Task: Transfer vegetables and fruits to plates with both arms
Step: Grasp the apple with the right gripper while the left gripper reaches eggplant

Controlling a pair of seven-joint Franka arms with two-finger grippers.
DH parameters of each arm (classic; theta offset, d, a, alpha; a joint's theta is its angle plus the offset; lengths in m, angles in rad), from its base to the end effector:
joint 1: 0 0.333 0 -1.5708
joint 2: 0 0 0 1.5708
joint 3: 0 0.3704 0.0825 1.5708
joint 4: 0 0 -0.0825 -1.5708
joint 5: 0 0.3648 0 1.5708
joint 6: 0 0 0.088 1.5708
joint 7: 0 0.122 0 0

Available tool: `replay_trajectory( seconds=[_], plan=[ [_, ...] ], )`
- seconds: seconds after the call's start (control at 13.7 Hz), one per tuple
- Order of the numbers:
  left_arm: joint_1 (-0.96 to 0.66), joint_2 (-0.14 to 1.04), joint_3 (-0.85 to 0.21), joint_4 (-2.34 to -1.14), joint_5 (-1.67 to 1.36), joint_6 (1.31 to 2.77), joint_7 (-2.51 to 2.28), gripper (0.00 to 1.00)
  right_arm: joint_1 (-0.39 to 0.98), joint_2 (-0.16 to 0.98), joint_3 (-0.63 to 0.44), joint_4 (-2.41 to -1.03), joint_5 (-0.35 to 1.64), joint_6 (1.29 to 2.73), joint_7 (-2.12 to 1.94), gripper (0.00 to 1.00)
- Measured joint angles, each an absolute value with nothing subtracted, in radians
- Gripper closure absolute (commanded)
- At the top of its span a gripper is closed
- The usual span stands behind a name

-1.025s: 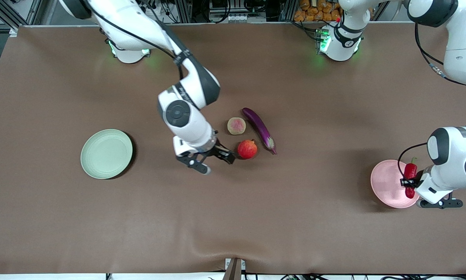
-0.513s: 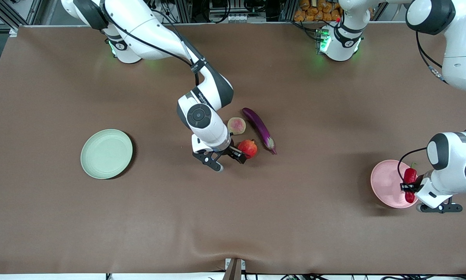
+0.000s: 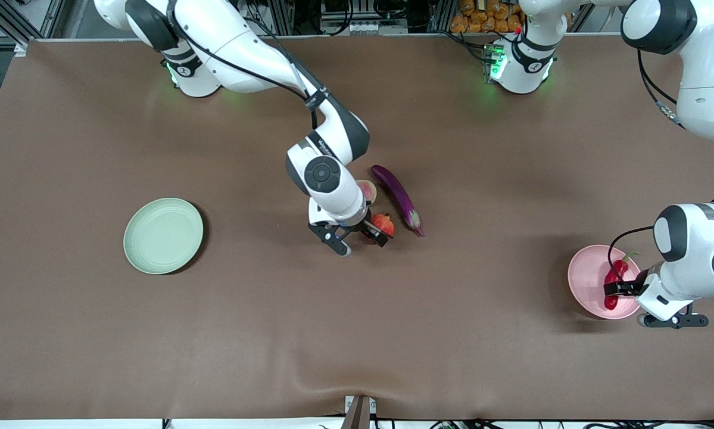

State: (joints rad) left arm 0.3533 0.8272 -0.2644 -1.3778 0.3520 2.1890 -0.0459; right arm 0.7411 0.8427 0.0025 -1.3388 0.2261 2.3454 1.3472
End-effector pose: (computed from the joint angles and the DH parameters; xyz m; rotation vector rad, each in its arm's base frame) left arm 0.7485 0.1335 0.2638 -3.0463 -0.0240 -0.0232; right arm 0.5740 0.5350 0.2708 -2.7084 1.0659 0.1029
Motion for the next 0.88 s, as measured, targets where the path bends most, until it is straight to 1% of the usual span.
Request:
replay_trajectory(
  seconds=[0.15,0.37,0.59,0.66,0.81,0.88],
  plan=[
    [0.352,0.814,-0.306,-1.37,0.316,2.145,-0.09,0.0,0.749,0.85,0.002,-1.338,0.227,2.345,1.359,0.0],
    [0.346,0.777,-0.435,-1.381,0.309,2.002,-0.321,0.0,0.749,0.864,0.009,-1.324,0.232,2.345,1.381,0.0],
    [0.328,0.727,-0.54,-1.468,0.309,1.974,-0.546,0.0,0.753,0.886,0.017,-1.299,0.232,2.345,1.412,0.0],
    [0.326,0.711,-0.57,-1.502,0.309,1.974,-0.603,0.0,0.756,0.893,0.018,-1.295,0.232,2.345,1.417,0.07],
    [0.327,0.682,-0.623,-1.561,0.309,1.974,-0.697,0.0,0.761,0.902,0.02,-1.292,0.232,2.348,1.423,0.33],
    [0.328,0.667,-0.653,-1.59,0.309,1.974,-0.753,0.0,0.762,0.904,0.02,-1.292,0.232,2.349,1.423,0.49]
  ],
)
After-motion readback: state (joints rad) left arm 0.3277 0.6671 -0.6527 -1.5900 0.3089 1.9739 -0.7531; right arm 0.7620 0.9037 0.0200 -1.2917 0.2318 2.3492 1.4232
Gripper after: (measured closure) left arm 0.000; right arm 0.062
